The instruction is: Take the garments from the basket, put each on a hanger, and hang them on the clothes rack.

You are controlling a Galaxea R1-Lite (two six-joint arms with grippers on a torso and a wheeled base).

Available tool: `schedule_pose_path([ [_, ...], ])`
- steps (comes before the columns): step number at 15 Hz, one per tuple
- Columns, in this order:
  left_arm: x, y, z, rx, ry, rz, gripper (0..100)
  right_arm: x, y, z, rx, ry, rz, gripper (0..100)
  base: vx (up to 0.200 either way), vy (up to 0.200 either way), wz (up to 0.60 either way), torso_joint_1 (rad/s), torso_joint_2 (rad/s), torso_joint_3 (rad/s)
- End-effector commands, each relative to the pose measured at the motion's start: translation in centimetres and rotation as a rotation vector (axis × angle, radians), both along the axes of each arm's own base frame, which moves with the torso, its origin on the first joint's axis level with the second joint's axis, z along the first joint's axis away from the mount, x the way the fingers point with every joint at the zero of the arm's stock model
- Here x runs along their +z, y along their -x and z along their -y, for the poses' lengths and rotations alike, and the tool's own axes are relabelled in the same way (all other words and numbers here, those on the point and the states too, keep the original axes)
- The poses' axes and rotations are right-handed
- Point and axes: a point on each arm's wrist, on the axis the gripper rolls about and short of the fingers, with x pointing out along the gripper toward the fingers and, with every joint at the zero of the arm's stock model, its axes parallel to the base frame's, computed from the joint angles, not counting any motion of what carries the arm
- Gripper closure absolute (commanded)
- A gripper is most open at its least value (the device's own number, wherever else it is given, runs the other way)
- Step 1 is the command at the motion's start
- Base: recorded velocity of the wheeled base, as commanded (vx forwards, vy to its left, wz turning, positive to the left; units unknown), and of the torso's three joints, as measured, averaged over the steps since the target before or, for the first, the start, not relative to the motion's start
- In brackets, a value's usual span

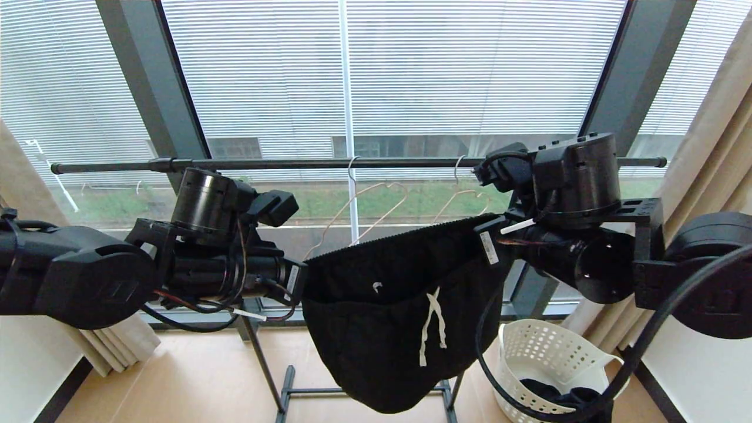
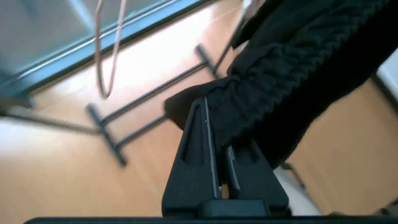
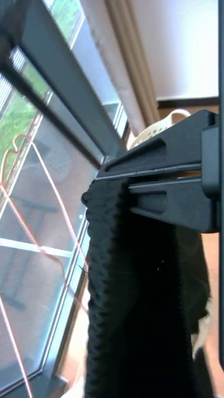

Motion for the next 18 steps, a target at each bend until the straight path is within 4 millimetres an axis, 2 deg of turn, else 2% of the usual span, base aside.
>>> schedule_pose_path([
  [1, 0.1, -0.5, -0.6, 0.001, 0.021, 0.009, 100, 1.9, 1.8, 0.4, 0.014, -0.023, 0.023, 100, 0.000, 0.000, 0.00, 0.000, 0.00, 0.000],
  [4, 2.0, 0.0, -1.4, -0.004, 0.035, 0.078, 100, 3.1, 2.6, 0.9, 0.017, -0.032, 0.036, 100, 0.000, 0.000, 0.00, 0.000, 0.00, 0.000],
  [5, 2.0, 0.0, -1.4, -0.004, 0.035, 0.078, 100, 3.1, 2.6, 0.9, 0.017, -0.032, 0.036, 100, 0.000, 0.000, 0.00, 0.000, 0.00, 0.000],
  [6, 3.6, 0.6, -1.7, -0.005, 0.053, 0.131, 100, 3.7, 3.3, 0.4, 0.050, -0.039, 0.051, 100, 0.000, 0.000, 0.00, 0.000, 0.00, 0.000],
  [9, 5.7, 1.6, -2.0, -0.005, 0.075, 0.187, 100, 4.6, 3.9, 0.6, 0.059, -0.055, 0.069, 100, 0.000, 0.000, 0.00, 0.000, 0.00, 0.000],
  [12, 6.2, 2.5, -2.3, -0.003, 0.078, 0.193, 100, 4.7, 4.1, 0.8, 0.058, -0.059, 0.070, 100, 0.000, 0.000, 0.00, 0.000, 0.00, 0.000],
  [15, 7.2, 1.8, -2.1, -0.005, 0.091, 0.227, 100, 4.5, 5.1, 1.0, 0.077, -0.026, 0.032, 100, 0.000, 0.000, 0.00, 0.000, 0.00, 0.000],
  [16, 7.5, 0.6, -1.6, -0.004, 0.096, 0.238, 100, 4.3, 6.7, 1.6, 0.102, 0.008, -0.010, 100, 0.000, 0.000, 0.00, 0.000, 0.00, 0.000],
  [18, 7.8, -0.9, -0.8, -0.012, 0.103, 0.252, 100, 3.8, 9.3, 1.5, 0.178, 0.051, -0.061, 100, 0.000, 0.000, 0.00, 0.000, 0.00, 0.000],
])
